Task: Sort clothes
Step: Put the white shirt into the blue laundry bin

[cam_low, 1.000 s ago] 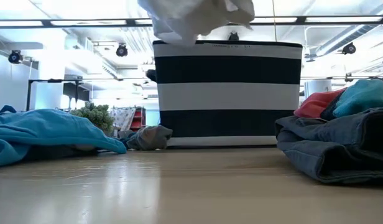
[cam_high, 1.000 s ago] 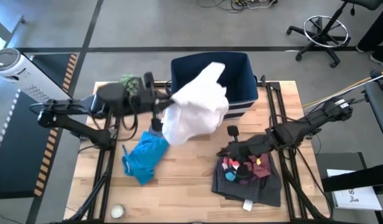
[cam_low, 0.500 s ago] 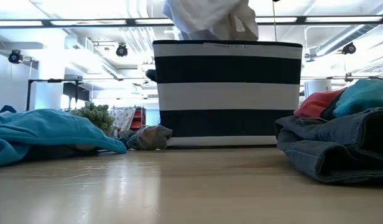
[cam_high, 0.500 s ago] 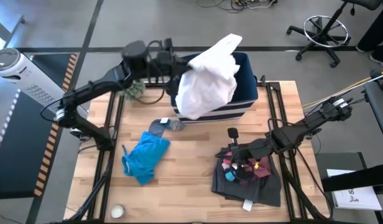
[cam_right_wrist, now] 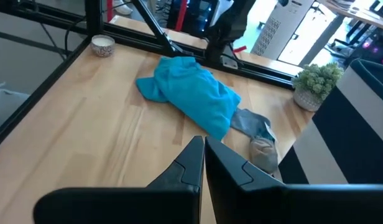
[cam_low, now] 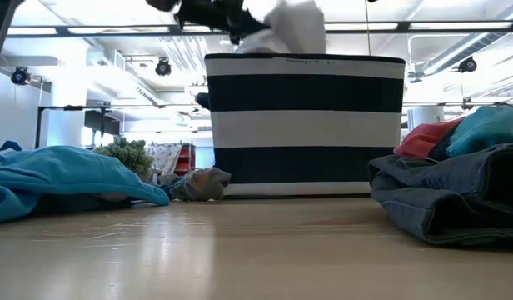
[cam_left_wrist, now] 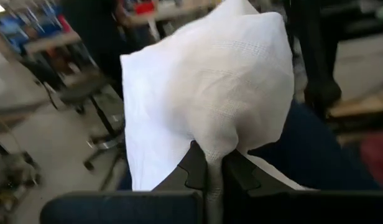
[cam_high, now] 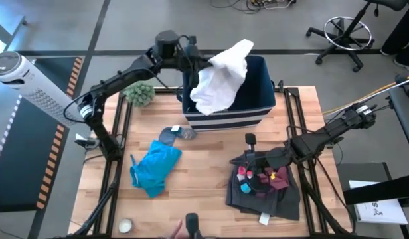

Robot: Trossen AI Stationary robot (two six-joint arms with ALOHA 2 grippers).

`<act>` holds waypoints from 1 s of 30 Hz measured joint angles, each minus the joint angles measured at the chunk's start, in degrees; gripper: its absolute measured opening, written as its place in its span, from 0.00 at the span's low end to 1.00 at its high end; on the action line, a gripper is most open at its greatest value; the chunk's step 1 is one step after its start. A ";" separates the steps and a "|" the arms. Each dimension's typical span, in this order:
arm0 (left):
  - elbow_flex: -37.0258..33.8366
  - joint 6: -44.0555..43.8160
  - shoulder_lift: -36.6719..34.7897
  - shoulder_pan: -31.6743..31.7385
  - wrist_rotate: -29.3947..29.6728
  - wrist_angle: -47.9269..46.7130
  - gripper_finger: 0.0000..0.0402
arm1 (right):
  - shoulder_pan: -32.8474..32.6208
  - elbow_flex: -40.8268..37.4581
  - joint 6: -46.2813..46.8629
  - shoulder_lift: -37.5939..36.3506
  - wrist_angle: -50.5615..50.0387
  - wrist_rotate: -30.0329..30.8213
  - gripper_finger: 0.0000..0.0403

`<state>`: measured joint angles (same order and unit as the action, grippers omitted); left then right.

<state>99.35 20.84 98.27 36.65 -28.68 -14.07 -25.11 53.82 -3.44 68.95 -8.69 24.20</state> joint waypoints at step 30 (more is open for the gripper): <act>5.99 6.14 14.22 -2.25 1.17 -11.48 0.31 | 10.15 -0.07 0.85 -0.02 -1.90 -6.65 0.00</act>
<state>105.34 26.98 112.50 34.40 -27.51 -25.55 -14.96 53.76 -2.59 68.93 -10.59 17.55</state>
